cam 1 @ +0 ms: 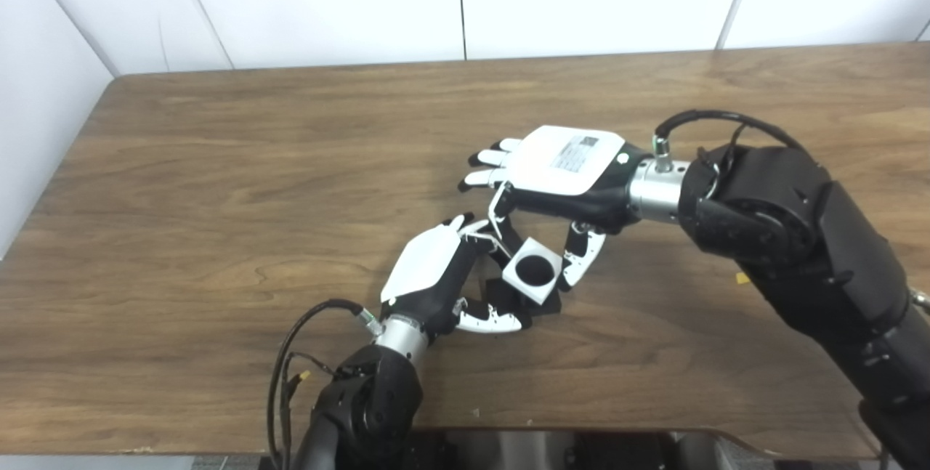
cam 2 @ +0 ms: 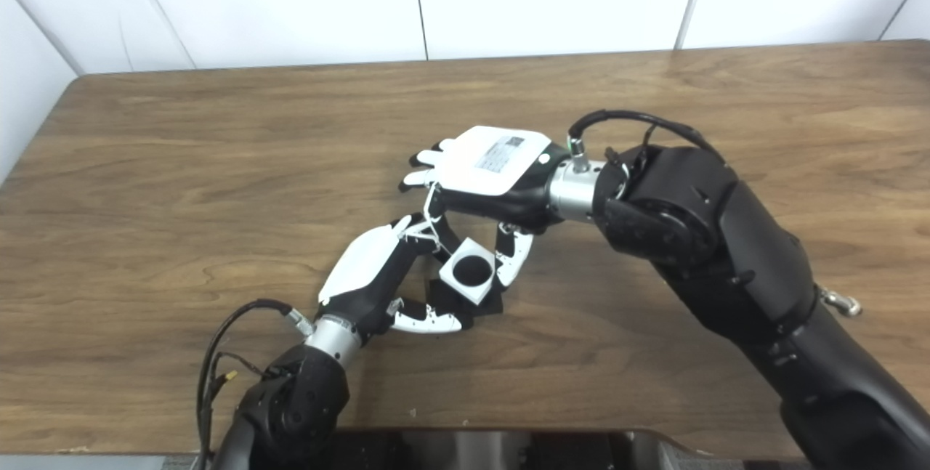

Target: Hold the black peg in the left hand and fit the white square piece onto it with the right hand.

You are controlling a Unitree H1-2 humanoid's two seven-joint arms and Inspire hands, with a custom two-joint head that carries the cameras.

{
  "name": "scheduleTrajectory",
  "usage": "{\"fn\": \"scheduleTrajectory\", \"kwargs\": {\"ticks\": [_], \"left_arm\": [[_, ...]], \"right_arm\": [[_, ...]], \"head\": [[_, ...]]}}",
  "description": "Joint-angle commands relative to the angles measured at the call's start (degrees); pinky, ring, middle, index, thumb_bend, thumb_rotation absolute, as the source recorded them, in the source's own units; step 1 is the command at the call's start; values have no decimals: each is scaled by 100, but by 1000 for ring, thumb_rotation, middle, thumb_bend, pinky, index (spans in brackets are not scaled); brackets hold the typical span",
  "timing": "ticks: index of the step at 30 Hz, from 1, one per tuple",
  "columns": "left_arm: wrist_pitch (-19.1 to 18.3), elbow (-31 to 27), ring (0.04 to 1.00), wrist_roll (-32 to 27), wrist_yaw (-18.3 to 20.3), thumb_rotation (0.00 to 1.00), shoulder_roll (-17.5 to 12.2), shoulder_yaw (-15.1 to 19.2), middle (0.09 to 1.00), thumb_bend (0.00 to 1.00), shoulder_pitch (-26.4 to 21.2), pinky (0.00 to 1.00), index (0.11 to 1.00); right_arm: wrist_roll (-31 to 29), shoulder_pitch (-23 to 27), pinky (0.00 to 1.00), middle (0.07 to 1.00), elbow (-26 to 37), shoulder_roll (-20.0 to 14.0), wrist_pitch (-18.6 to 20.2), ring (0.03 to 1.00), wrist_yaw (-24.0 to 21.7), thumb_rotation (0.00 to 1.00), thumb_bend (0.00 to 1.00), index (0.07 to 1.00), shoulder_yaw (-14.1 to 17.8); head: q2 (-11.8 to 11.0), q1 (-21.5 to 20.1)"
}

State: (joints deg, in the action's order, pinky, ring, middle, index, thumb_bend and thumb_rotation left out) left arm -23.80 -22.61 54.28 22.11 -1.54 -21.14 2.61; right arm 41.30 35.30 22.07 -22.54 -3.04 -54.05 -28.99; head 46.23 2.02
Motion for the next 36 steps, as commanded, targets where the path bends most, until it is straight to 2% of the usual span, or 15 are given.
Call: {"fn": "scheduleTrajectory", "kwargs": {"ticks": [1,23,25,27,30,36], "left_arm": [[-203,179,1000,156,11,72,-63,28,915,517,30,1000,491],[-233,162,1000,210,-16,71,12,7,911,518,18,1000,491],[-240,154,1000,218,-8,71,18,14,910,518,23,1000,491],[-241,153,1000,224,-8,71,21,18,909,518,27,1000,491],[-241,146,1000,216,-5,72,16,32,909,518,36,1000,491],[-231,103,1000,140,10,72,-2,69,912,518,52,1000,491]], "right_arm": [[43,250,1000,943,40,51,-100,1000,154,137,525,491,55],[114,218,1000,945,-205,10,-205,1000,173,137,525,492,0],[142,203,1000,940,-233,5,-211,1000,205,111,795,582,12],[158,192,1000,937,-247,8,-210,1000,224,101,896,618,23],[154,203,995,937,-302,-12,-203,1000,226,105,930,636,52],[166,212,991,939,-392,-44,-200,1000,242,129,923,655,84]], "head": [[3,8],[10,30],[10,30],[10,30],[16,33],[35,44]]}}
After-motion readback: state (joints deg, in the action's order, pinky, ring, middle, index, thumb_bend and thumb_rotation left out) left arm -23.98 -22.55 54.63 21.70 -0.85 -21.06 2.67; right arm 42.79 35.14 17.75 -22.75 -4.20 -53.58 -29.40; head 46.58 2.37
